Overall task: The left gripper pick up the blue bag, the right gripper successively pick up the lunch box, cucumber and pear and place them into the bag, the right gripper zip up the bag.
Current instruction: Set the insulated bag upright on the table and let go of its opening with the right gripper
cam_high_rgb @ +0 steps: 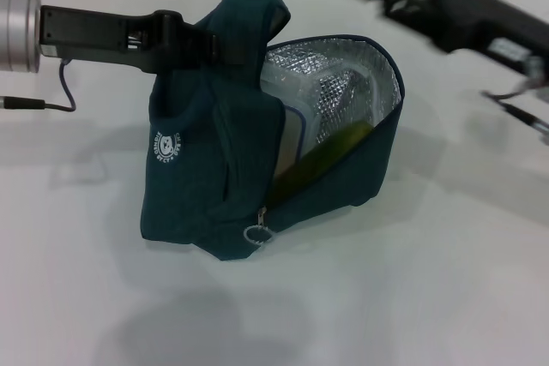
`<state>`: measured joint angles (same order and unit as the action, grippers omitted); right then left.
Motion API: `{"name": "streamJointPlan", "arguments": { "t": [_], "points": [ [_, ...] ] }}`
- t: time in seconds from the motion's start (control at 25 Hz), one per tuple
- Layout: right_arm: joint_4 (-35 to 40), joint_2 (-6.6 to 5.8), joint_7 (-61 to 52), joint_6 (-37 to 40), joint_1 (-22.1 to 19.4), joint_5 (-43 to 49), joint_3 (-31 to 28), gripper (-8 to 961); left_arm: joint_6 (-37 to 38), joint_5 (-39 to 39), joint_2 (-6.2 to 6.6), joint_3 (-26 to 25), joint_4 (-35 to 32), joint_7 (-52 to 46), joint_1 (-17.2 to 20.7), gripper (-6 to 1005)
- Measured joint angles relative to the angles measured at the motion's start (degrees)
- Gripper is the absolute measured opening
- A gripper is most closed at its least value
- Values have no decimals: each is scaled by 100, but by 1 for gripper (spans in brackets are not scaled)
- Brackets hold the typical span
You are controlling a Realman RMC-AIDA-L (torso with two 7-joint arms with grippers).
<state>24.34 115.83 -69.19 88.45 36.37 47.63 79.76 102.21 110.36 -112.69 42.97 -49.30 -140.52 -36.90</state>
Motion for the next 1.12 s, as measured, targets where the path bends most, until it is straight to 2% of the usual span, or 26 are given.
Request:
{"name": "streamJointPlan", "arguments": {
  "t": [0.28, 0.44, 0.64, 0.84, 1.12],
  "points": [
    [-134, -132, -1200, -9, -1132, -1076, -6, 565, -1, -1, 7, 0, 0, 8, 7, 42],
    [-631, -194, -2135, -38, -1402, -1171, -63, 615, -8, -1, 8, 1, -1, 12, 1, 42],
    [-1216, -179, -3238, -407, -1260, -951, 61, 618, -9, -3, -11, 1, -1, 4, -6, 42],
    [-1246, -44, -3928, -919, -950, -278, 121, 606, -9, -6, -27, 1, -1, 5, -5, 42],
    [-1258, 1, -4237, -1009, -560, 209, 204, 590, -9, -8, -33, 9, 0, 23, -29, 42]
  ]
}}
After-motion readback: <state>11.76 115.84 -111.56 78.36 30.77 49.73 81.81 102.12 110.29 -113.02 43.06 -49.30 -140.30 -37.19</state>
